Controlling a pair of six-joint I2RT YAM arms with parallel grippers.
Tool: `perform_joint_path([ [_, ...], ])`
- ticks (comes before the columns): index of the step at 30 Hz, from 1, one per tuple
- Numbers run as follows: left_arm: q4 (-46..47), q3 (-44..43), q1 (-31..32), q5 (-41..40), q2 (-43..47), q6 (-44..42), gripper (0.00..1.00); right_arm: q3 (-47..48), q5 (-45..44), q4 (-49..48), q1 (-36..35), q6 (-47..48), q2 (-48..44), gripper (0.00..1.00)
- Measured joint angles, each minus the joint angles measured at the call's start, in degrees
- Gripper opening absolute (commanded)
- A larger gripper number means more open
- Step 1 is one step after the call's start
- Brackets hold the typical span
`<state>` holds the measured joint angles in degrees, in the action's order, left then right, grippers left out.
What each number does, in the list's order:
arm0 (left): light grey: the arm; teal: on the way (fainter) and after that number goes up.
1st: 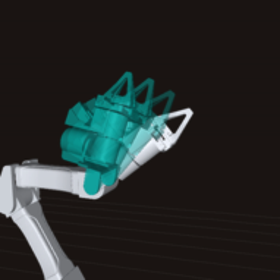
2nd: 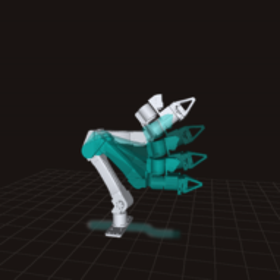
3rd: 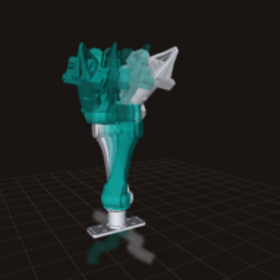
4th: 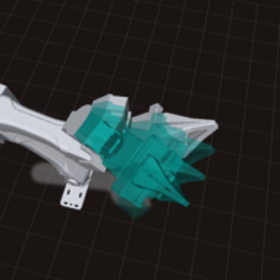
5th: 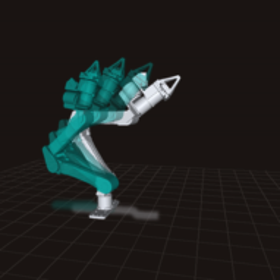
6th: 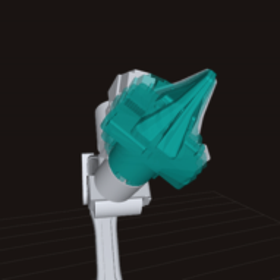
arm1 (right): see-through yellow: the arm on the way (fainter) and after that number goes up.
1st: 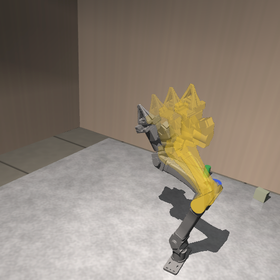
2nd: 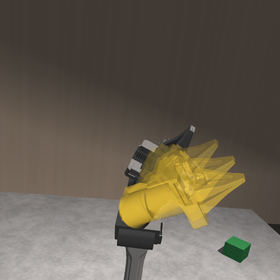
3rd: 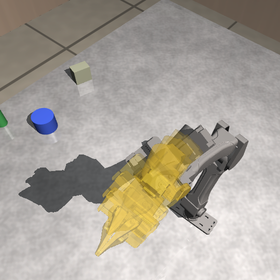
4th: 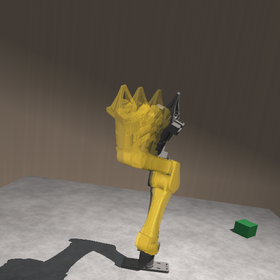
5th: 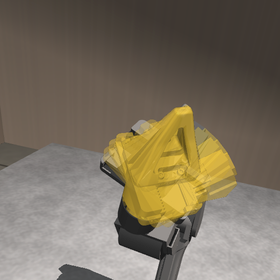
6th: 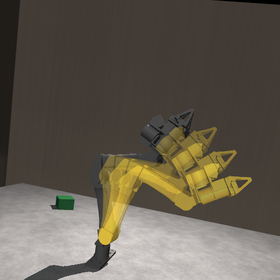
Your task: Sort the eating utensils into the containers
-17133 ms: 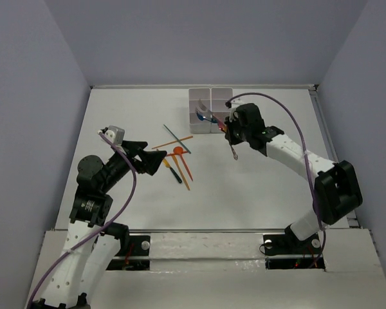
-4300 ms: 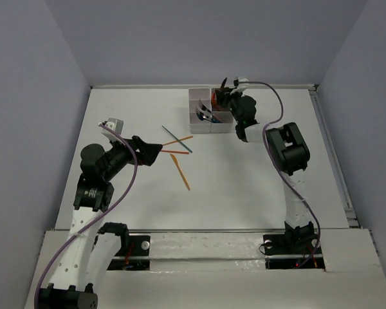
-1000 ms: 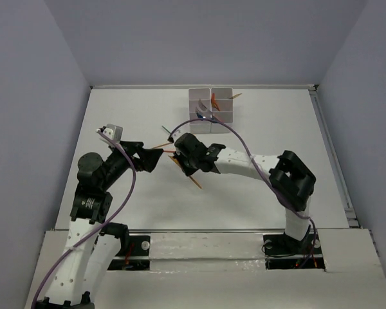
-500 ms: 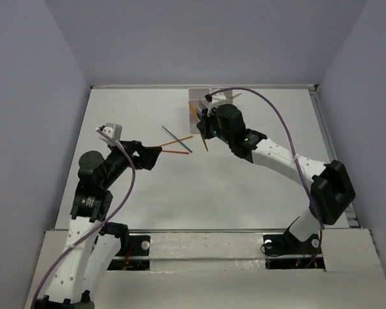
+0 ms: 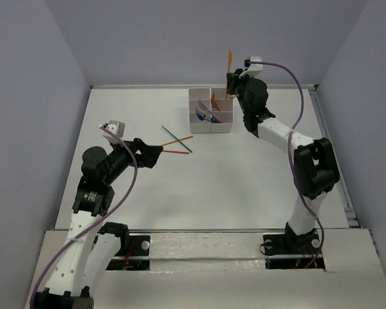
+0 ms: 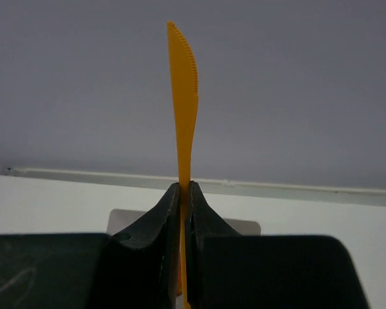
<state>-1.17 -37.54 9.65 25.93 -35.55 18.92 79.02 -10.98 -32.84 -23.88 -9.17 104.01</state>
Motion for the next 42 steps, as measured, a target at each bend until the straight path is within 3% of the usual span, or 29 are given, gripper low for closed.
perform_joint_path([
  [5,0.04,0.0,-0.02,0.42,-1.29,0.02,0.99,7.65,0.42,-6.97,2.89,1.97,11.19,0.0],
  [14,0.57,0.0,-1.99,1.73,-3.23,0.07,0.99,17.29,2.38,-12.48,3.72,5.99,23.37,0.0],
  [36,2.21,0.0,-4.52,3.82,-5.11,1.11,0.99,11.85,4.72,-22.16,3.72,7.26,25.99,0.0],
  [38,2.25,0.0,-4.52,3.82,-5.11,1.16,0.99,11.08,5.03,-22.38,3.72,7.21,26.01,0.03],
  [41,2.25,0.0,-4.52,3.8,-5.11,1.22,0.99,10.58,5.42,-22.88,3.72,6.95,26.03,0.19],
  [42,2.25,0.0,-4.52,3.8,-5.11,1.25,0.99,10.43,5.49,-23.15,3.72,6.91,26.03,0.31],
])
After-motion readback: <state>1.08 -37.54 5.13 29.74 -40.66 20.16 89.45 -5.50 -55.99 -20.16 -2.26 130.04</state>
